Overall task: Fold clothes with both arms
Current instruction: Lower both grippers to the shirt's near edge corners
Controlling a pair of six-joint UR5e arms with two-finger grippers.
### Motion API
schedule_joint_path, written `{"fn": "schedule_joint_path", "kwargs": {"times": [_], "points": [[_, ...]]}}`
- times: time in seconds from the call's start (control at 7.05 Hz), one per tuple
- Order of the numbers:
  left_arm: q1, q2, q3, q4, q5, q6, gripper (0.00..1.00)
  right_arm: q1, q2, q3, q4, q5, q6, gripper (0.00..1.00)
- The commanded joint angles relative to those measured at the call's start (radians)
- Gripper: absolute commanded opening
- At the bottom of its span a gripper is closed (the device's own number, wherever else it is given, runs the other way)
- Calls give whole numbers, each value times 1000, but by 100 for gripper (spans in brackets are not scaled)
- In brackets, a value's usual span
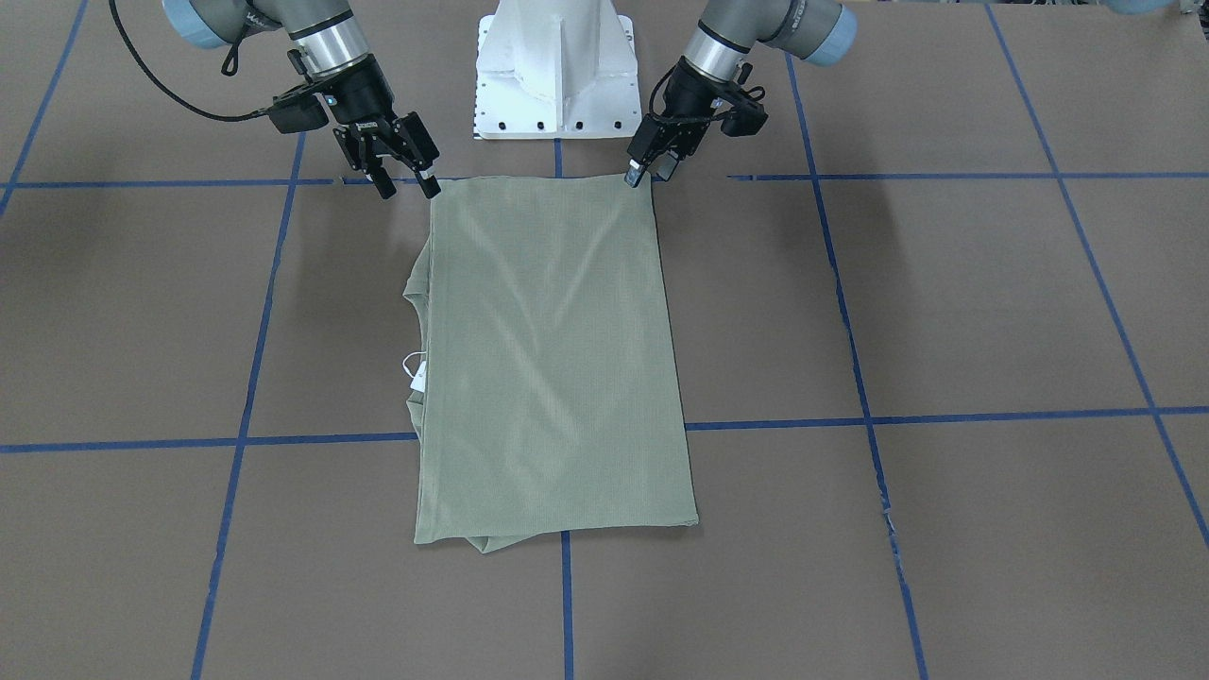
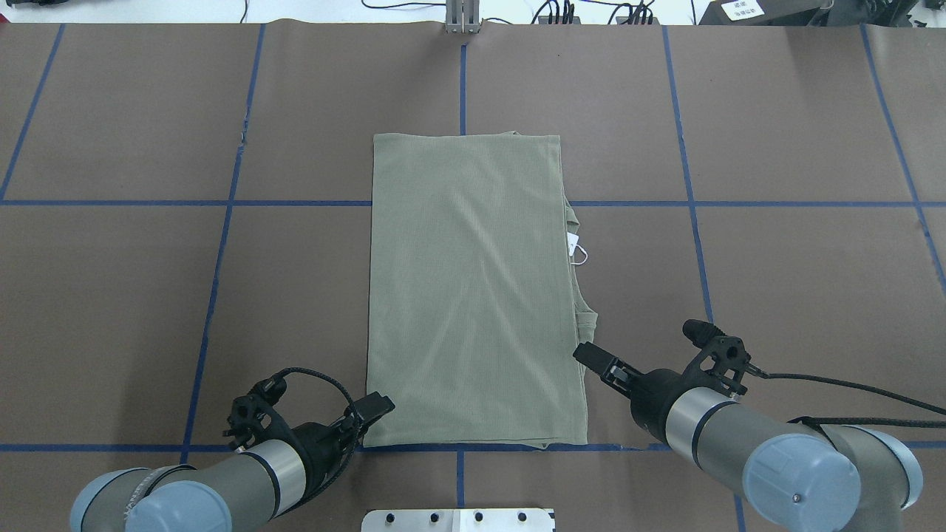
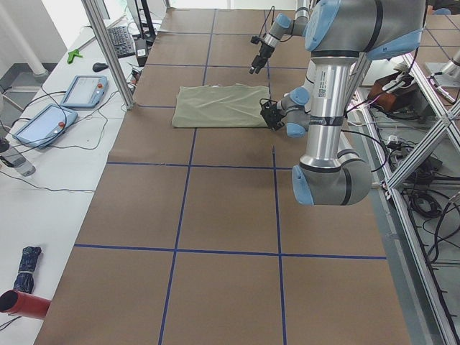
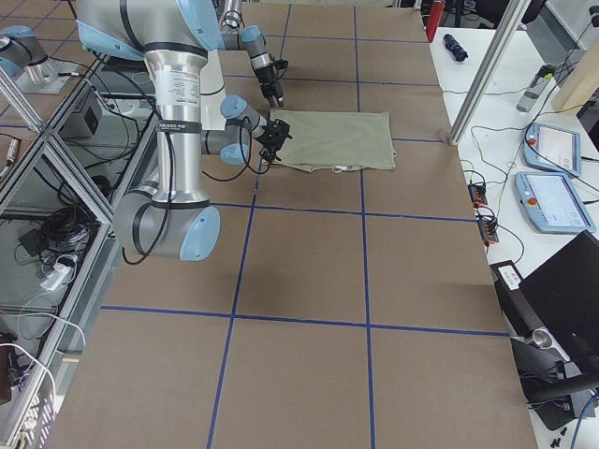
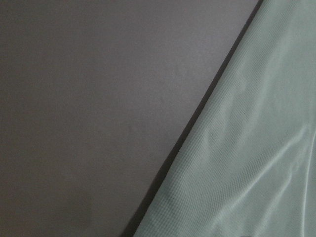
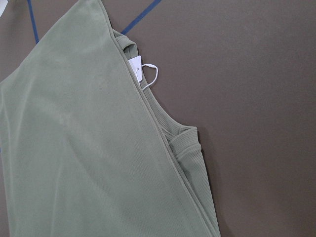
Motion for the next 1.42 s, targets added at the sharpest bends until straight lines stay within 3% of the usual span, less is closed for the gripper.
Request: {"fn": "schedule_joint_path", "kwargs": {"times": [0.0, 0.14, 0.28, 0.43, 0.57, 0.71, 0.99, 1.28], "points": [[21, -12, 21, -1, 2, -1, 90, -1, 0, 0, 0, -3, 0, 100], [24, -13, 21, -1, 2, -1, 90, -1, 0, 0, 0, -3, 0, 100], [26, -15, 21, -1, 3, -1, 83, -1, 0, -2, 0, -3, 2, 100], [26, -18, 21, -4, 23, -4, 57, -1, 0, -2, 0, -3, 2, 100], [26, -26, 21, -7, 28, -3, 14, -1, 0, -3, 0, -15, 2, 100], [26, -26, 18, -7, 29, 3, 0, -1, 1, -3, 0, -17, 2, 100], [22, -26, 7, -7, 31, 11, 0, -7, 12, -11, -20, -23, 43, 100], [21, -27, 7, -7, 31, 11, 0, -55, 97, -12, -250, -30, 152, 100]]}}
